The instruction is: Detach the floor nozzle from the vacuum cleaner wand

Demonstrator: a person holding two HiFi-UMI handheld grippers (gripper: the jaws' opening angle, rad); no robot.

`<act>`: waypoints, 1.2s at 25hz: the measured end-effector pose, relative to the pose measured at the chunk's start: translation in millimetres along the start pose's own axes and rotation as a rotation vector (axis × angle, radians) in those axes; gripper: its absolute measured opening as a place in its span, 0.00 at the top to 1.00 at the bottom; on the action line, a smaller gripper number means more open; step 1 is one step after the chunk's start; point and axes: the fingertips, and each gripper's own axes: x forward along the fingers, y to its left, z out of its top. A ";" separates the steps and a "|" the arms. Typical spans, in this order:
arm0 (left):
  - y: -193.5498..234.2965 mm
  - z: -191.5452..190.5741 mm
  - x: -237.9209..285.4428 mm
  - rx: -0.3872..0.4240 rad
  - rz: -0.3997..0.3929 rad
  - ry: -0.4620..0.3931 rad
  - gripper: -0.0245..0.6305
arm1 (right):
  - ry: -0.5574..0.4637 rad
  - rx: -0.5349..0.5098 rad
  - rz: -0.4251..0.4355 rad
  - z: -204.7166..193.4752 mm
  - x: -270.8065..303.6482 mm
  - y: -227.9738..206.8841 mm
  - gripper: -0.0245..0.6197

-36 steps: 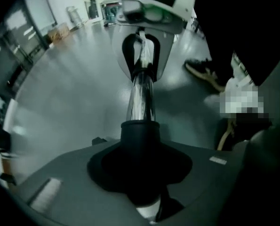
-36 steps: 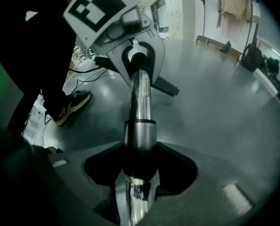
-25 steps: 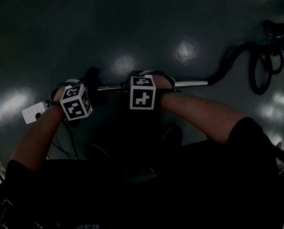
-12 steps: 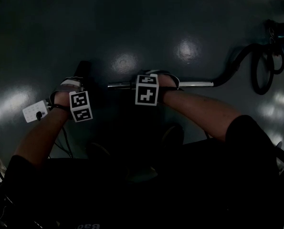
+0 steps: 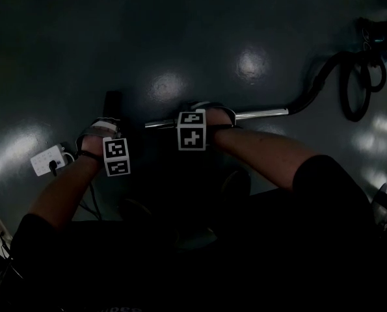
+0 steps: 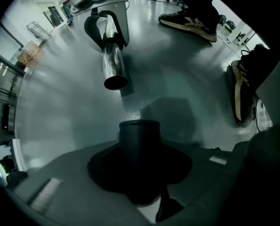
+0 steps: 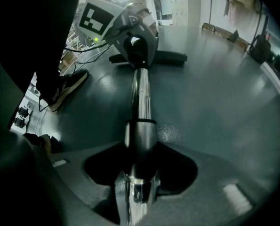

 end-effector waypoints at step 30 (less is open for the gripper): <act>8.4 5.2 -92.5 -0.563 0.011 -0.194 0.67 | -0.008 0.137 -0.109 2.4 -19.1 1.4 0.46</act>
